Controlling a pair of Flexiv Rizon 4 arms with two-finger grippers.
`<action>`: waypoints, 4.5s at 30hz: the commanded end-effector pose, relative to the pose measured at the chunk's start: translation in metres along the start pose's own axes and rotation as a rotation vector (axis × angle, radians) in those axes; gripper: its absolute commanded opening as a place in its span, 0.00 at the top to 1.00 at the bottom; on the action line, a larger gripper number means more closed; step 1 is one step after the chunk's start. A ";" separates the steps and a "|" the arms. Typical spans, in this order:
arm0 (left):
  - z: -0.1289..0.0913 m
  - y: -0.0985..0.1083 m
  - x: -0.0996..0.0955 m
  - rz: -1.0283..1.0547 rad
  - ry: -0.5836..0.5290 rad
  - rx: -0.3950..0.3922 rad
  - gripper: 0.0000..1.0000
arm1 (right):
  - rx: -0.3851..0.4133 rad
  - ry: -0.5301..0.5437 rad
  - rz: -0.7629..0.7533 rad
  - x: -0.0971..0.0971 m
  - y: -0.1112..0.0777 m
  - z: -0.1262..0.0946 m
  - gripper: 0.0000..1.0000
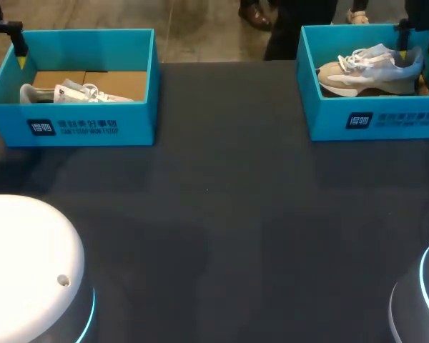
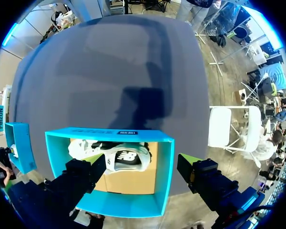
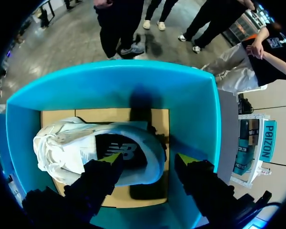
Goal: Take the shoe out of the shoebox, open the shoe tongue, remove and reinsert the insole, then place the shoe into the shoebox
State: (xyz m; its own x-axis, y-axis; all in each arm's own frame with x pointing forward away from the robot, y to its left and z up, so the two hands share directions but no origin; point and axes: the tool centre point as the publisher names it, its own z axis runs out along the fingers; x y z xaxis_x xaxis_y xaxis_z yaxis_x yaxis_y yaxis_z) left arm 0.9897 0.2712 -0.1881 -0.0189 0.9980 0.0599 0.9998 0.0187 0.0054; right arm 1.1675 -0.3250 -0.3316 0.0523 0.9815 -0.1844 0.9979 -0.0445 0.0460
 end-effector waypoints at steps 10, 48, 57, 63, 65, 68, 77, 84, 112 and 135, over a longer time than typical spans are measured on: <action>-0.001 0.000 0.000 0.001 0.002 0.000 0.00 | 0.036 -0.006 0.008 -0.008 0.010 0.021 0.33; -0.001 0.000 0.000 0.001 0.002 0.000 0.00 | 0.117 0.064 0.017 -0.012 0.001 0.061 0.37; -0.001 0.000 0.000 0.001 0.002 0.000 0.00 | 0.121 0.069 0.026 -0.012 -0.001 0.060 1.00; -0.001 0.000 0.000 0.001 0.002 0.000 0.00 | 0.116 0.069 0.032 -0.011 -0.004 0.054 1.00; -0.001 0.000 0.000 0.001 0.002 0.000 0.00 | 0.114 0.070 0.034 -0.011 -0.004 0.051 1.00; -0.001 0.000 0.000 0.001 0.002 0.000 0.00 | 0.109 0.067 0.037 -0.012 -0.006 0.043 1.00; -0.001 0.000 0.000 0.001 0.002 0.000 0.00 | 0.081 0.039 0.067 -0.020 -0.006 -0.003 1.00; -0.001 0.000 0.000 0.001 0.002 0.000 0.00 | 0.053 0.022 0.092 -0.031 -0.010 -0.050 1.00; -0.001 0.000 0.000 0.001 0.002 0.000 0.00 | 0.026 0.044 0.145 -0.012 -0.116 -0.216 1.00; -0.001 0.000 0.000 0.001 0.002 0.000 0.00 | 0.024 0.080 0.209 0.069 -0.270 -0.276 1.00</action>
State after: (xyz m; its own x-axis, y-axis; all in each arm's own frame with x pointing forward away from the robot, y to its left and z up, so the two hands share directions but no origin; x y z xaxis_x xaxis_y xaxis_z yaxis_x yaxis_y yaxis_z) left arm 0.9897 0.2713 -0.1881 -0.0190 0.9980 0.0599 0.9998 0.0187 0.0054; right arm 0.9405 -0.2078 -0.0935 0.2503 0.9627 -0.1026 0.9347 -0.2679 -0.2335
